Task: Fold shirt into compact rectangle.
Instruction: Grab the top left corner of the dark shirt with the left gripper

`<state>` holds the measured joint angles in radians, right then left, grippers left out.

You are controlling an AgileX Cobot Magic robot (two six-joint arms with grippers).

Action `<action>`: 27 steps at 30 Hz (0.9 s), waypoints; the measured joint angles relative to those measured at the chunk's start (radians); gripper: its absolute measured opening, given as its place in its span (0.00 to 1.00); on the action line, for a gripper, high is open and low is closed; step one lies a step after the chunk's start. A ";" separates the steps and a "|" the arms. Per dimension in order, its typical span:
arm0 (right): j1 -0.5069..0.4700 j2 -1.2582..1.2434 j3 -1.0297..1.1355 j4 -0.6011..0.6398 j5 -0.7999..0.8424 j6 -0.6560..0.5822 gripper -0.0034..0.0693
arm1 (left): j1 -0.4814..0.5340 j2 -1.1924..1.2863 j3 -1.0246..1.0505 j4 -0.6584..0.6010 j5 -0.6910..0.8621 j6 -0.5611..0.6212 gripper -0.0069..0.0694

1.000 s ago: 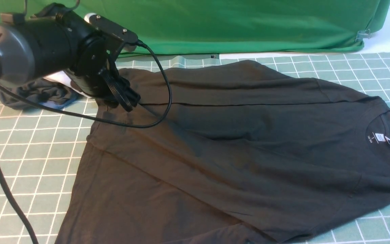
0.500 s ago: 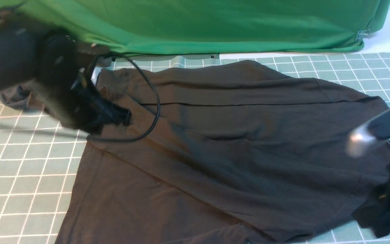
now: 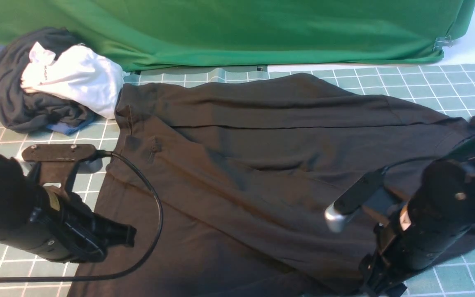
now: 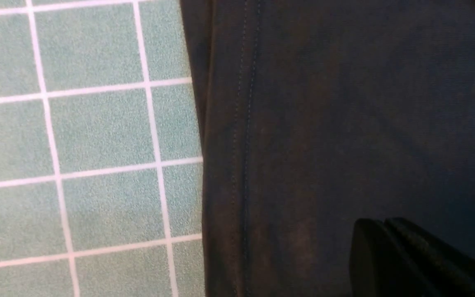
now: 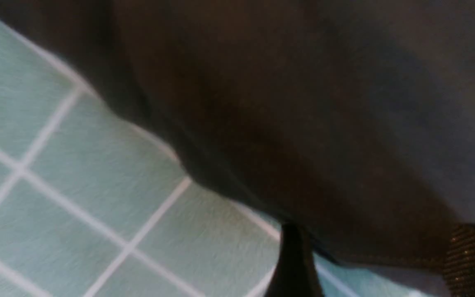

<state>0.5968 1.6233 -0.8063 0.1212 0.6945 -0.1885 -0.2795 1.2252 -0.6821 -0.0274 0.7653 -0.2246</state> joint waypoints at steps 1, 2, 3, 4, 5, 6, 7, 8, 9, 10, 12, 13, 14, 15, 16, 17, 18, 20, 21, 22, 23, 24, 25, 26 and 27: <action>0.000 0.013 0.000 -0.001 -0.007 0.000 0.68 | 0.000 -0.009 0.000 -0.001 -0.001 0.000 0.10; 0.000 0.027 0.000 -0.001 -0.015 0.000 0.68 | 0.000 -0.022 0.000 -0.001 -0.002 0.000 0.10; 0.000 0.032 -0.001 -0.001 -0.018 0.000 0.68 | 0.000 -0.029 0.000 -0.001 -0.002 0.000 0.10; 0.000 0.032 -0.001 -0.001 -0.019 -0.001 0.68 | 0.000 -0.039 0.000 -0.001 -0.003 0.000 0.10; 0.000 0.032 -0.001 -0.001 -0.020 -0.001 0.68 | 0.000 -0.043 0.000 -0.001 -0.003 0.000 0.10; 0.000 0.032 -0.001 -0.001 -0.021 -0.003 0.66 | 0.000 -0.048 0.000 -0.002 -0.004 0.000 0.10; 0.000 0.032 -0.001 -0.001 -0.022 -0.007 0.61 | 0.000 -0.060 0.000 -0.003 -0.004 0.000 0.10; 0.000 0.032 -0.001 -0.001 -0.025 -0.009 0.53 | 0.000 -0.067 0.000 -0.003 -0.004 0.000 0.10; 0.000 0.032 -0.001 -0.001 -0.029 -0.013 0.42 | 0.000 -0.071 0.000 -0.003 -0.005 0.000 0.11; 0.000 0.032 -0.001 -0.001 -0.028 -0.013 0.42 | 0.000 -0.071 0.000 -0.003 -0.005 0.000 0.11; 0.000 0.032 -0.001 0.002 -0.033 -0.018 0.16 | 0.000 -0.076 0.000 -0.003 -0.005 0.000 0.11; 0.000 0.032 -0.002 0.004 -0.027 -0.015 0.12 | 0.000 -0.078 0.000 -0.003 -0.006 0.000 0.11; 0.002 0.032 -0.002 0.006 -0.017 -0.008 0.10 | 0.000 -0.079 0.000 -0.003 -0.006 0.000 0.11; 0.007 0.029 -0.002 0.005 -0.003 0.001 0.09 | 0.000 -0.079 0.000 -0.003 -0.006 0.000 0.11; 0.018 0.022 0.003 0.004 0.011 0.007 0.09 | 0.000 -0.079 0.000 -0.003 -0.006 -0.001 0.11; 0.028 0.009 0.012 0.004 0.016 0.017 0.08 | 0.000 -0.079 0.000 -0.003 -0.006 -0.001 0.11; 0.043 -0.008 0.029 0.004 0.016 0.029 0.08 | 0.000 -0.079 0.000 -0.003 -0.006 -0.001 0.11; 0.069 -0.039 0.067 0.006 0.013 0.057 0.08 | 0.000 -0.079 0.000 -0.003 -0.002 -0.001 0.11; 0.090 -0.073 0.099 0.006 0.013 0.085 0.08 | 0.000 -0.079 0.000 -0.003 0.005 -0.002 0.11; 0.092 -0.078 0.109 0.006 0.013 0.095 0.08 | 0.000 -0.079 0.000 -0.003 0.008 -0.002 0.11; 0.109 -0.123 0.152 0.009 0.017 0.128 0.08 | 0.000 -0.079 0.000 -0.003 0.022 -0.002 0.11; 0.113 -0.147 0.166 0.010 0.023 0.145 0.08 | 0.000 -0.079 0.000 -0.003 0.033 -0.002 0.11; 0.117 -0.177 0.187 0.010 0.032 0.166 0.08 | 0.000 -0.079 0.000 -0.003 0.042 -0.003 0.11; 0.120 -0.202 0.201 0.011 0.040 0.180 0.08 | 0.000 -0.079 0.000 -0.003 0.050 -0.004 0.11; 0.120 -0.238 0.218 0.011 0.054 0.189 0.08 | 0.000 -0.081 0.000 -0.003 0.071 -0.009 0.11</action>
<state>0.7172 1.3848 -0.5882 0.1321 0.7483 0.0000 -0.2795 1.1441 -0.6821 -0.0307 0.8366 -0.2335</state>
